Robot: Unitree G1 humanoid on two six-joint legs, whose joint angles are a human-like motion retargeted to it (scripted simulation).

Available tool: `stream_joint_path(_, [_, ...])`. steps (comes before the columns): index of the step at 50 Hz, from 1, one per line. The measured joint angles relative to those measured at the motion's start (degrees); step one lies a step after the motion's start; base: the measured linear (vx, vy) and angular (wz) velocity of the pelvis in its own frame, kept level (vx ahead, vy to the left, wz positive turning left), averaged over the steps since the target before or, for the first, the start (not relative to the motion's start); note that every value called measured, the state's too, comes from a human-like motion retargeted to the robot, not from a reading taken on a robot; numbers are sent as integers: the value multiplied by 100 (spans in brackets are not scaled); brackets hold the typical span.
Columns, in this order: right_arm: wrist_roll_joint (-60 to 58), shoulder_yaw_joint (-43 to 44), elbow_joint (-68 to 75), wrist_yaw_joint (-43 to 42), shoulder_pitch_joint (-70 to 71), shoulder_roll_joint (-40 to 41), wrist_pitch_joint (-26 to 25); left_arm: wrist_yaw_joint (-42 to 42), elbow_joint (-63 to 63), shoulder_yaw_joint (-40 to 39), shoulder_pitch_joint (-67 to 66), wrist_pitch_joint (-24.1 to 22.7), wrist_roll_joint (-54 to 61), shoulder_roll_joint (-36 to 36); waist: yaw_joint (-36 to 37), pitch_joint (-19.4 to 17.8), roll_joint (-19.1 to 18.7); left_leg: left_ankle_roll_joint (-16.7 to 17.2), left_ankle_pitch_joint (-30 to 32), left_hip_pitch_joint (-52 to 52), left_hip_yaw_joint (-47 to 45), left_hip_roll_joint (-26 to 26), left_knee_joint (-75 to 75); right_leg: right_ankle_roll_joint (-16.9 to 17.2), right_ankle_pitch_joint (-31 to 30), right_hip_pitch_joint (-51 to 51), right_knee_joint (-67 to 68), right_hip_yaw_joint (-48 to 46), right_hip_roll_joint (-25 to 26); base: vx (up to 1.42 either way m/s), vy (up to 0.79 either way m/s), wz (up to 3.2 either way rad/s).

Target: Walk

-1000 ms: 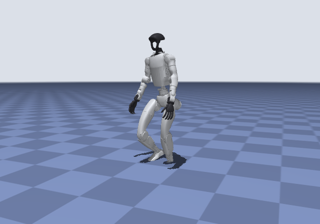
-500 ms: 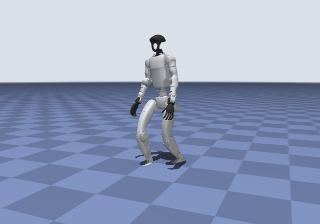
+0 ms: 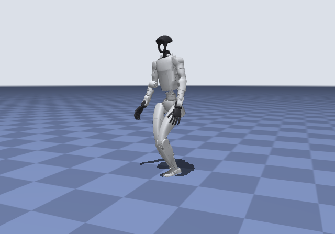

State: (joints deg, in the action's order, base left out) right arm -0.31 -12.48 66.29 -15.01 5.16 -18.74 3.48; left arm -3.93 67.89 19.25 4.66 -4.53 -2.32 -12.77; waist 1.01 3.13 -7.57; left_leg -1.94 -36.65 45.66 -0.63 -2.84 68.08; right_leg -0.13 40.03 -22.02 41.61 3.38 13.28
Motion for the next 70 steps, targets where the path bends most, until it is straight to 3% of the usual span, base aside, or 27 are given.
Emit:
stream_joint_path(7, [18,-81,-6,35,61,11,6,12,2,96,72,-8,118,50,-213,277,251,50,361,-60,-7,804,-2037,30,404,133,30,160,-438,34,5,4])
stream_joint_path(13, [121,-113,66,87,-22,125,37,-52,61,150,46,-25,170,90,-298,347,470,-230,311,-293,-118,1142,-1748,164,636,193,927,216,-676,33,8,-4])
stream_joint_path(15, [154,-104,100,142,6,158,42,-70,101,149,104,-30,187,68,-435,264,807,-375,383,-677,-252,1555,-2040,389,601,267,1470,251,-1109,34,9,34])
stream_joint_path(20, [185,-147,91,214,-72,242,83,-145,152,225,88,-41,151,74,-700,251,1243,-595,242,-975,-402,2132,-2016,1010,-327,-108,3193,211,-1709,30,7,25])
stream_joint_path(22, [193,-141,68,253,-21,251,93,-147,176,242,170,-41,87,39,-779,276,1336,-633,295,-1166,-393,2284,-2342,1108,-682,-522,3794,174,-1954,28,5,3])
stream_joint_path(26, [138,-148,13,253,-54,267,125,-186,199,305,228,-31,-45,16,-919,305,1318,-622,184,-1380,-373,2342,-2485,915,-764,-1343,4476,-12,-2377,27,3,-13])
stream_joint_path(30, [111,-152,-2,255,-66,214,104,-221,223,283,385,23,-111,12,-980,317,1108,-550,135,-1756,-264,2193,-2919,629,-546,-2101,4132,-220,-2528,26,-1,-24])
stream_joint_path(35, [135,-148,99,255,-128,198,18,-235,188,276,532,15,-114,24,-971,343,850,-475,28,-2067,-205,1919,-3196,615,-518,-2664,2735,-369,-2302,21,-3,-19])
stream_joint_path(42, [160,-111,261,255,-86,241,-58,-164,37,389,653,-101,-146,26,-685,433,530,-486,-469,-2349,-199,1414,-2914,820,-912,-2755,747,-197,-1410,12,-2,-27])
stream_joint_path(50, [81,-215,379,168,-183,274,-54,-69,12,540,432,-139,-183,91,-497,376,296,-260,-888,-2473,128,1062,-1080,541,-1061,-2344,1393,-353,-830,4,-1,-12])
stream_joint_path(55, [40,-302,355,89,-151,169,-34,46,-1,617,340,-84,-272,82,-257,223,-241,264,23,-2049,202,170,953,190,-1007,-1756,1151,-652,-88,4,-1,-29])
stream_joint_path(57, [9,-325,316,59,-135,126,-23,58,-31,661,312,-58,-310,76,-156,228,-321,292,401,-1672,161,-97,1652,84,-909,-1625,1064,-666,64,0,0,0])
stream_joint_path(63, [-53,-357,268,4,36,60,-17,54,-99,697,294,-42,-339,23,97,264,-258,-97,410,-490,33,-447,2334,24,-680,-1098,625,-547,138,7,-2,0])
stream_joint_path(70, [-10,-384,189,59,254,73,12,76,-8,580,230,-123,-216,34,192,292,-44,-165,133,220,-199,-86,445,141,-485,-395,144,-373,-122,9,1,1])
